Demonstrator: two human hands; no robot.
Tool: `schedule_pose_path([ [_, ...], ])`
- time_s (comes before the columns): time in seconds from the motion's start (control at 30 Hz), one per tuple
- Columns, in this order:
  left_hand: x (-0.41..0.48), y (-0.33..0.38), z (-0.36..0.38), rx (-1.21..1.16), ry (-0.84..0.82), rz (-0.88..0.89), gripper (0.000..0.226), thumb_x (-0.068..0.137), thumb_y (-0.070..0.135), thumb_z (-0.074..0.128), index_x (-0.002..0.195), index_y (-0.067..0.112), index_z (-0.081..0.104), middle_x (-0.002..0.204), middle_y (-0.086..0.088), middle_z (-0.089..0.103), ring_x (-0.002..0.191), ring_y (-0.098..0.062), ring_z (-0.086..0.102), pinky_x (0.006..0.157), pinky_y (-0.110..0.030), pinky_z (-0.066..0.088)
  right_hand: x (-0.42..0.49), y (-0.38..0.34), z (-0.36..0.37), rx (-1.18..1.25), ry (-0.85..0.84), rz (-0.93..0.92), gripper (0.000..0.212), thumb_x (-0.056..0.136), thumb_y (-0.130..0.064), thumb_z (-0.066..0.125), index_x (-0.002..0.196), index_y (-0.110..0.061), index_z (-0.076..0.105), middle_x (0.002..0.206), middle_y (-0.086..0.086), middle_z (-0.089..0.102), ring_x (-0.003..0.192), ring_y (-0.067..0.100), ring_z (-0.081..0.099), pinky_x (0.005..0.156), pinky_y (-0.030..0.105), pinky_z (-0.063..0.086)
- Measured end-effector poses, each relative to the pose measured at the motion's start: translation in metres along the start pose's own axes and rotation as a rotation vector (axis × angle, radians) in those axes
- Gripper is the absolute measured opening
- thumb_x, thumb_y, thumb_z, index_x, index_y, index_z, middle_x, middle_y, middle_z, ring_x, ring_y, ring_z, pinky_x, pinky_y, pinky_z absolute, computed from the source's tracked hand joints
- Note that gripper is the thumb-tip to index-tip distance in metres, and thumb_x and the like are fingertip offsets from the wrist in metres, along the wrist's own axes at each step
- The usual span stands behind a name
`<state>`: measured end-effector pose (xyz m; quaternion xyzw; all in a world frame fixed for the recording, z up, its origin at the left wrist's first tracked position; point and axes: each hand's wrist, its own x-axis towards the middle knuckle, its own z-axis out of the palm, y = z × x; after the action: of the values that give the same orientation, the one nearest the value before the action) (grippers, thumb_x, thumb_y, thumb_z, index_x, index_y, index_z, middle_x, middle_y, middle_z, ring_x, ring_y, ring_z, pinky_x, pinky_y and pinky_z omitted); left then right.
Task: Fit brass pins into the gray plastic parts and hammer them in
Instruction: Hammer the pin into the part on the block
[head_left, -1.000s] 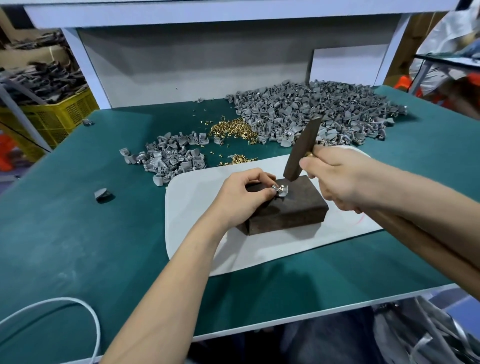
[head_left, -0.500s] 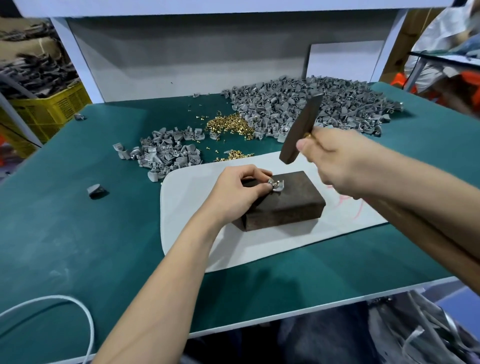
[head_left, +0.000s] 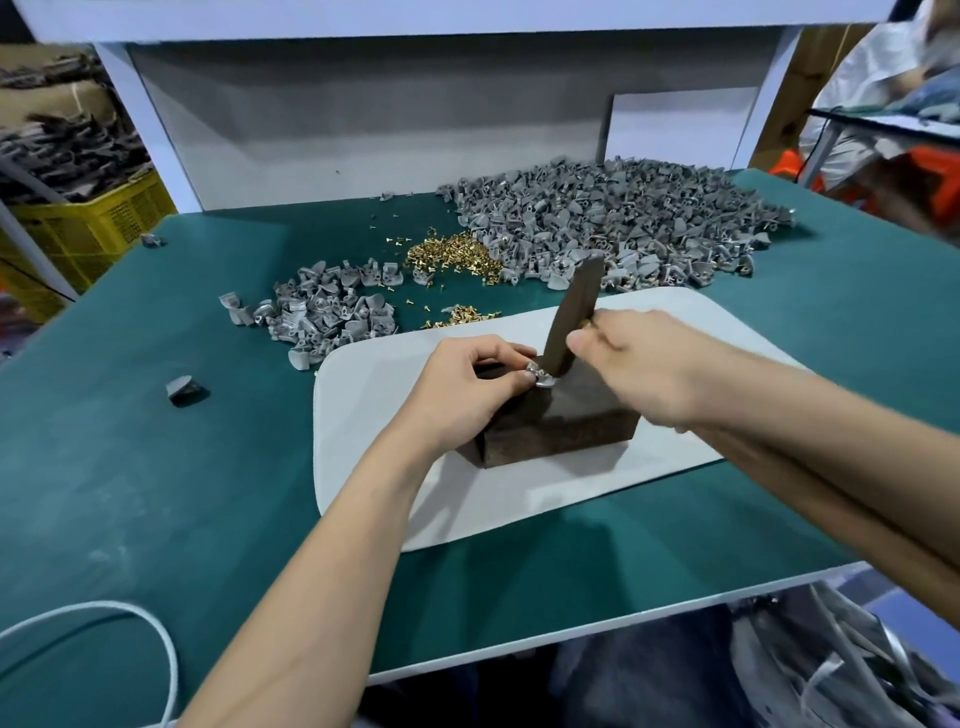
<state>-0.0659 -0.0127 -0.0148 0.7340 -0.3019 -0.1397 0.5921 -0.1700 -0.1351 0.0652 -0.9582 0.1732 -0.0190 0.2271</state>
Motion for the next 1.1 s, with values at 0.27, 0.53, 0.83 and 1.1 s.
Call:
schedule_pose_path([
  [0.27, 0.000, 0.000, -0.001, 0.001, -0.010, 0.005, 0.016, 0.083, -0.004, 0.066, 0.073, 0.008, 0.066, 0.100, -0.005, 0.068, 0.083, -0.001, 0.063, 0.081, -0.011, 0.049, 0.000, -0.006, -0.005, 0.045, 0.004, 0.050, 0.034, 0.103, -0.030, 0.028, 0.083, -0.009, 0.047, 0.073, 0.010, 0.046, 0.051, 0.017, 0.043, 0.028, 0.014, 0.032],
  [0.53, 0.001, -0.002, -0.002, -0.007, -0.019, 0.006, 0.010, 0.082, -0.006, 0.066, 0.076, 0.002, 0.066, 0.094, 0.001, 0.066, 0.076, 0.006, 0.063, 0.075, -0.008, 0.048, 0.001, -0.012, -0.007, 0.040, 0.022, 0.040, 0.034, 0.102, -0.030, 0.029, 0.085, -0.009, 0.049, 0.067, 0.006, 0.046, 0.050, 0.018, 0.043, 0.027, 0.013, 0.031],
  [0.83, 0.001, 0.000, -0.002, -0.014, -0.029, 0.020, 0.021, 0.083, -0.005, 0.066, 0.069, 0.011, 0.065, 0.094, 0.003, 0.067, 0.074, 0.007, 0.063, 0.073, -0.007, 0.047, 0.006, -0.013, -0.010, 0.072, 0.015, 0.058, 0.032, 0.103, -0.028, 0.027, 0.096, -0.008, 0.051, 0.069, 0.004, 0.040, 0.056, 0.018, 0.040, 0.036, 0.021, 0.035],
  [1.1, -0.001, 0.000, -0.002, -0.020, -0.042, 0.022, 0.014, 0.082, -0.003, 0.067, 0.073, 0.008, 0.069, 0.094, 0.004, 0.068, 0.077, 0.005, 0.064, 0.080, -0.012, 0.051, 0.011, -0.007, -0.010, 0.100, -0.060, 0.094, 0.032, 0.103, -0.029, 0.028, 0.087, -0.010, 0.048, 0.062, 0.005, 0.042, 0.045, 0.015, 0.038, 0.026, 0.014, 0.028],
])
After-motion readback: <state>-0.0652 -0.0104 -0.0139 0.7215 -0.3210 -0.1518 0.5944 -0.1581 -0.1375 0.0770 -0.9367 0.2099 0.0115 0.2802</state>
